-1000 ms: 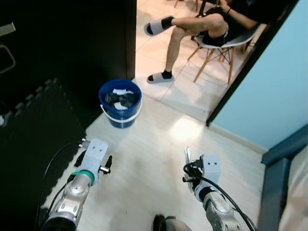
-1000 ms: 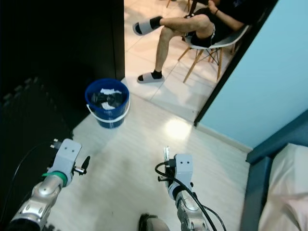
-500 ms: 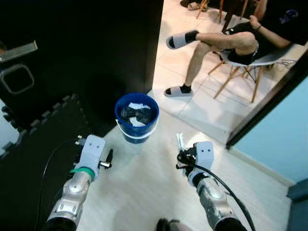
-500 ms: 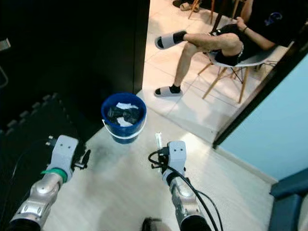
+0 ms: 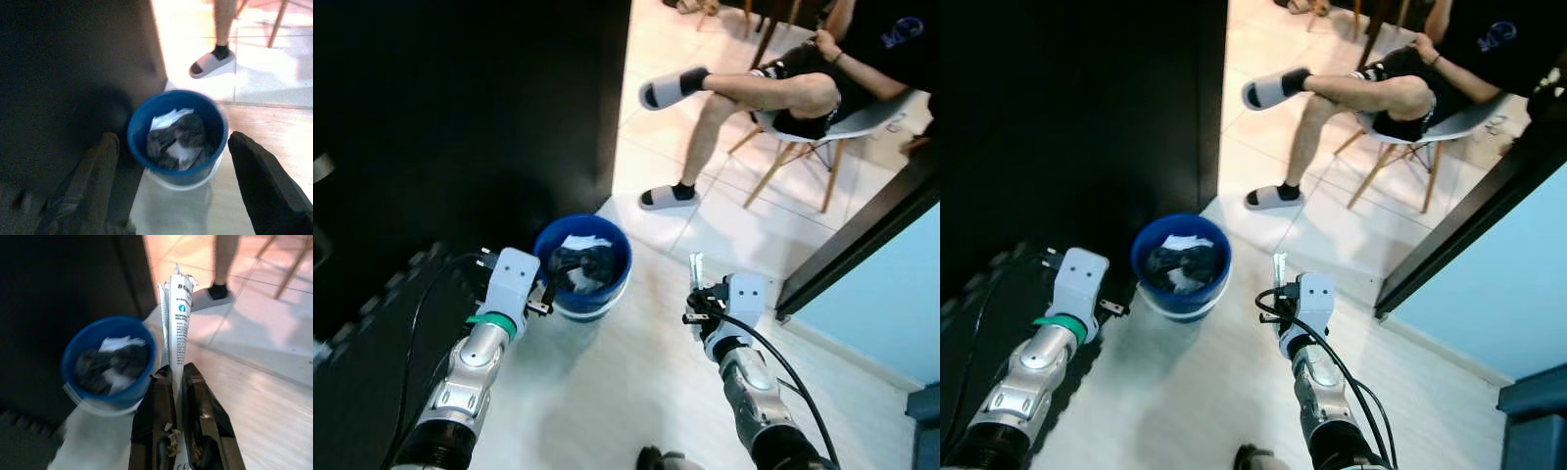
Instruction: Clean up the room
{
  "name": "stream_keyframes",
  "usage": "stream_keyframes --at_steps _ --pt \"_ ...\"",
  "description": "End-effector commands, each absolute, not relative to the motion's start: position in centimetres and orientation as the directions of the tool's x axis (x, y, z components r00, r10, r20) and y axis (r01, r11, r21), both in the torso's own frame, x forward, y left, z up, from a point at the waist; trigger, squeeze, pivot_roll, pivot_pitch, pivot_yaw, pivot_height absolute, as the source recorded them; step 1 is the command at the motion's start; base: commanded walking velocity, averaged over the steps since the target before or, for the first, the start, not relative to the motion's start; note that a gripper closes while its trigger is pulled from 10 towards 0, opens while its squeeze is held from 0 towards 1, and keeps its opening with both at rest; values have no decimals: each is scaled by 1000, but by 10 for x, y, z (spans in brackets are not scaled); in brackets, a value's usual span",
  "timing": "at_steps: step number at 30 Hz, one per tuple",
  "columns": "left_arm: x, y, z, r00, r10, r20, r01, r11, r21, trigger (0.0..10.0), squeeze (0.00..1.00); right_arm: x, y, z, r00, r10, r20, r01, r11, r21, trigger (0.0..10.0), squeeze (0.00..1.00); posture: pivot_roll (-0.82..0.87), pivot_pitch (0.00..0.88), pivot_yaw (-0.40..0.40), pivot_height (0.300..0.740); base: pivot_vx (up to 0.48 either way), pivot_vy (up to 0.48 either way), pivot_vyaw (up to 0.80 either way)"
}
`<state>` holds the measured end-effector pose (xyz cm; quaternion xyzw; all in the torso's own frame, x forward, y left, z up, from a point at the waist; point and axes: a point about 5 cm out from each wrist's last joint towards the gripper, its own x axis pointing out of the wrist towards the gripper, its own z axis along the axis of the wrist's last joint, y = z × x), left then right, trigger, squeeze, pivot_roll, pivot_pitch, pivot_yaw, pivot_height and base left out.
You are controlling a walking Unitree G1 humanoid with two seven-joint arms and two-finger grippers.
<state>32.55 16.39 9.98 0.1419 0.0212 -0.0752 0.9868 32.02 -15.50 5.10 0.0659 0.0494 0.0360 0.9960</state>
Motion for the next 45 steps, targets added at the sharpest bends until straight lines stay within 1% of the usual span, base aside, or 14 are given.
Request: stream_keyframes --at_steps 1,6,12,13,26,29,31,33,37,39,40,41,43,45 --pt "323 169 101 983 -169 -72 183 930 317 10000 0 318 -153 48 994 51 -92 -37 988 153 10000 0 96 120 97 740 465 0 0" --pt "328 167 116 980 -199 -30 197 919 342 10000 0 320 -153 50 996 36 -80 -22 986 165 10000 0 97 119 100 740 464 0 0" --pt "331 162 126 979 -202 6 188 922 338 10000 0 323 -149 53 995 67 -74 -55 987 154 10000 0 97 119 100 740 464 0 0" --pt "328 158 127 976 -215 18 196 917 346 10000 0 327 -148 58 995 77 -63 -68 988 138 10000 0 113 125 82 740 461 0 0" --pt "324 152 130 959 -281 23 255 899 356 10000 0 333 -145 66 996 87 -35 -83 991 106 10000 0 111 135 83 740 432 0 0" --pt "313 137 144 893 -446 63 410 864 294 10000 0 329 -141 57 988 128 -90 -126 992 30 10000 0 111 135 83 740 0 0 0" --pt "299 127 153 807 -588 55 567 798 204 10000 0 326 -136 51 975 184 -123 -187 982 -7 10000 0 110 142 77 740 0 0 0" --pt "280 130 157 742 -671 -14 664 731 157 10000 0 323 -131 49 960 247 -128 -249 969 5 10000 0 110 142 77 740 0 0 0" --pt "269 141 148 744 -660 -106 668 730 142 10000 0 323 -128 50 956 271 -115 -272 962 3 10000 0 115 148 77 740 0 0 0" --pt "260 154 131 752 -623 -215 645 762 50 10000 0 323 -122 52 944 314 -105 -312 949 29 10000 0 132 159 73 740 0 0 0" --pt "251 163 116 742 -603 -292 641 766 48 10000 0 323 -113 51 924 364 -121 -362 931 36 10000 0 141 167 64 740 0 0 0" --pt "251 163 116 742 -603 -292 641 766 48 10000 0 323 -113 51 924 364 -121 -362 931 36 10000 0 141 167 64 740 0 0 0" --pt "241 172 102 724 -584 -367 645 762 62 10000 0 322 -103 50 898 416 -141 -415 909 40 10000 0 141 167 64 740 0 0 0" --pt "235 173 100 699 -608 -378 663 748 24 10000 0 319 -94 40 872 437 -219 -444 896 22 10000 0 155 177 52 740 0 0 0"
